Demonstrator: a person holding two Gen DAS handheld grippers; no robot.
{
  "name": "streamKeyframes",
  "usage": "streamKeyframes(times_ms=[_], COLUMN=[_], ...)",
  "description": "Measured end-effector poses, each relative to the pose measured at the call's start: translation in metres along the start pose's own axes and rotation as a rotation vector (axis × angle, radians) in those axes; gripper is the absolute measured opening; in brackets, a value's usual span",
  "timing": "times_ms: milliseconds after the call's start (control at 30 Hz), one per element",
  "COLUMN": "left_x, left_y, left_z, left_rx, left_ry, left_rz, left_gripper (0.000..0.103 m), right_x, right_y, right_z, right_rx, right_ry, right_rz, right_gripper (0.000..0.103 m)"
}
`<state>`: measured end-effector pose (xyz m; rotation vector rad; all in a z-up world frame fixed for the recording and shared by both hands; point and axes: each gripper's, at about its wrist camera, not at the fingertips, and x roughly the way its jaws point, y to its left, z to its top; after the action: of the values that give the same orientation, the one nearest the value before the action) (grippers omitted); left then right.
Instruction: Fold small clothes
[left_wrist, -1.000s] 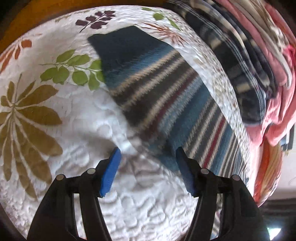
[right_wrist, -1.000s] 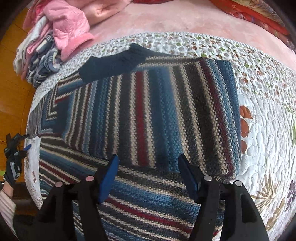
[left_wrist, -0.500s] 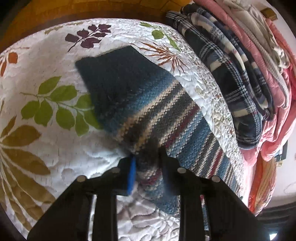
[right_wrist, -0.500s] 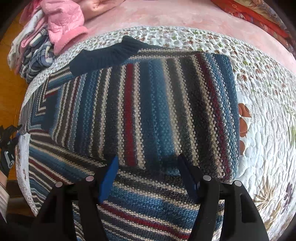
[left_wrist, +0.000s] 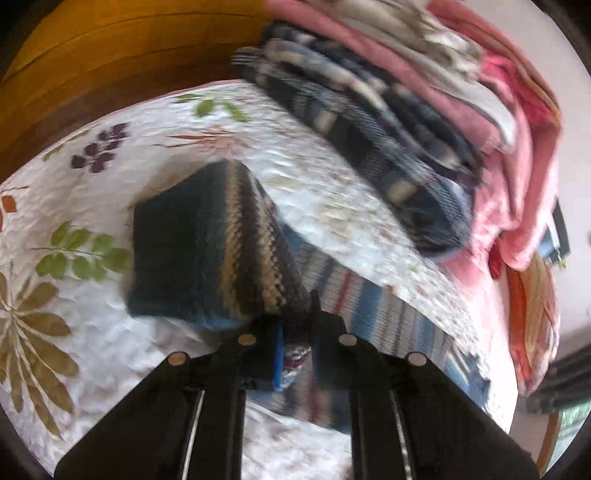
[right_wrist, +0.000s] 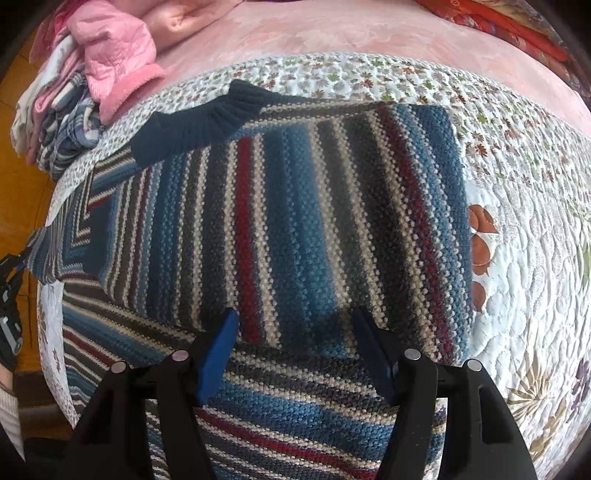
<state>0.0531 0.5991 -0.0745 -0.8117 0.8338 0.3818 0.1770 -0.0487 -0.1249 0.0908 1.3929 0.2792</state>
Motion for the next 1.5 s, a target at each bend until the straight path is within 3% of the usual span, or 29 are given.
streamKeyframes(times_ms=[233, 433, 700, 900, 1200, 1300, 1333, 1500], left_x=[0.003, 0.016, 0.045, 0.059, 0.101, 0.091, 0.084, 0.051], left_y=[-0.091, -0.154, -0.194, -0.24, -0.247, -0.246, -0.244, -0.215], left_z=[-0.049, -0.1, -0.165, -0.213, -0.252, -0.251, -0.251, -0.238], left_rx=[0.136, 0.172, 0.171, 0.249, 0.334, 0.375, 0.395, 0.406], left_ry=[0.071, 0.121, 0.137, 0.156, 0.293, 0.321, 0.347, 0.464], left_rz=[-0.116, -0.196, -0.216, -0.273, -0.171, -0.172, -0.158, -0.068], left_gripper=[0.01, 0.01, 0.01, 0.01, 0.017, 0.024, 0.029, 0.039], right_x=[-0.01, -0.012, -0.013, -0.013, -0.011, -0.011, -0.011, -0.015], right_y=[-0.007, -0.007, -0.008, -0.01, -0.009, -0.007, -0.006, 0.004], right_z=[0.0, 0.002, 0.002, 0.004, 0.002, 0.003, 0.003, 0.003], right_rx=[0.012, 0.012, 0.001, 0.009, -0.007, -0.011, -0.014, -0.03], right_ry=[-0.018, -0.025, -0.031, -0.04, -0.03, -0.027, -0.027, -0.029], right_rz=[0.0, -0.006, -0.02, -0.027, -0.045, -0.04, -0.04, -0.017], right_gripper=[0.065, 0.065, 0.065, 0.065, 0.065, 0.065, 0.065, 0.065])
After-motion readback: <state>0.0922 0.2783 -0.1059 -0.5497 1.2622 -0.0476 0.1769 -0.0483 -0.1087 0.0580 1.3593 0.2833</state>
